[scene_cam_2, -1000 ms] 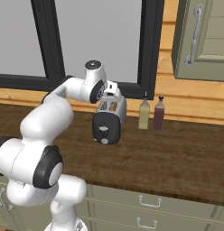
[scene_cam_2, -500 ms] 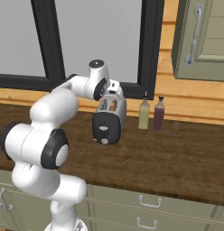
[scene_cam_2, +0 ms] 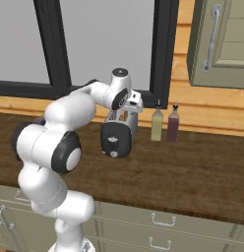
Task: Start the toaster. Once the lever pops up, take the bread to the plate on the dining counter.
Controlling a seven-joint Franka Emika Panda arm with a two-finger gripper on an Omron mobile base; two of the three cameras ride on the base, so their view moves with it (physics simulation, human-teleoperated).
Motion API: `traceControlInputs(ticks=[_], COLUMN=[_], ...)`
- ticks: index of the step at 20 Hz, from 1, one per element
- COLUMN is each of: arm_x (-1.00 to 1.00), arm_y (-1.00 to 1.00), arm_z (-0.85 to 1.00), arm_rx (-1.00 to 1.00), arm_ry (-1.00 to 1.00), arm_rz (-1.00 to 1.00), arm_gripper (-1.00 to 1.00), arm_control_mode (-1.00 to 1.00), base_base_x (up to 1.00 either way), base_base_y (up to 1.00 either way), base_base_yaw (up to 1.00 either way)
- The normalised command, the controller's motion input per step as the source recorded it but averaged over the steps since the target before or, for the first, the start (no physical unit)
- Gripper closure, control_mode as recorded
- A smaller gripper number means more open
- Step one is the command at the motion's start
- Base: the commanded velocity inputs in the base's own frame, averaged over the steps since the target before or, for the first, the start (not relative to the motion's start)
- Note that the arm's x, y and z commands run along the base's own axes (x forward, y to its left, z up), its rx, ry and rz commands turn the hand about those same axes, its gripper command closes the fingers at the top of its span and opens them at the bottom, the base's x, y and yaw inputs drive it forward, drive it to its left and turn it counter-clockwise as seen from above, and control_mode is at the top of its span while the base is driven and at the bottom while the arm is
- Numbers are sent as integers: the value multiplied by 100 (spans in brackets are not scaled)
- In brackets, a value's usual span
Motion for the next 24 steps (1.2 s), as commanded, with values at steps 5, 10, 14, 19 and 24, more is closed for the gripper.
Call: traceControlInputs(ticks=[5, 10, 14, 19, 24], arm_x=[19, 30, 23, 20, 10], arm_y=[1, 9, 19, 14, 0], arm_z=[-21, -25, -15, -14, -6], arm_rx=[1, 1, 2, 2, 1], arm_ry=[0, 0, 0, 0, 0], arm_rz=[0, 0, 0, 0, 0], arm_gripper=[-100, -100, -100, -100, -100], arm_control_mode=[-100, -100, -100, -100, -100], base_base_x=[0, 0, 0, 0, 0], base_base_y=[0, 0, 0, 0, 0], base_base_yaw=[0, 0, 0, 0, 0])
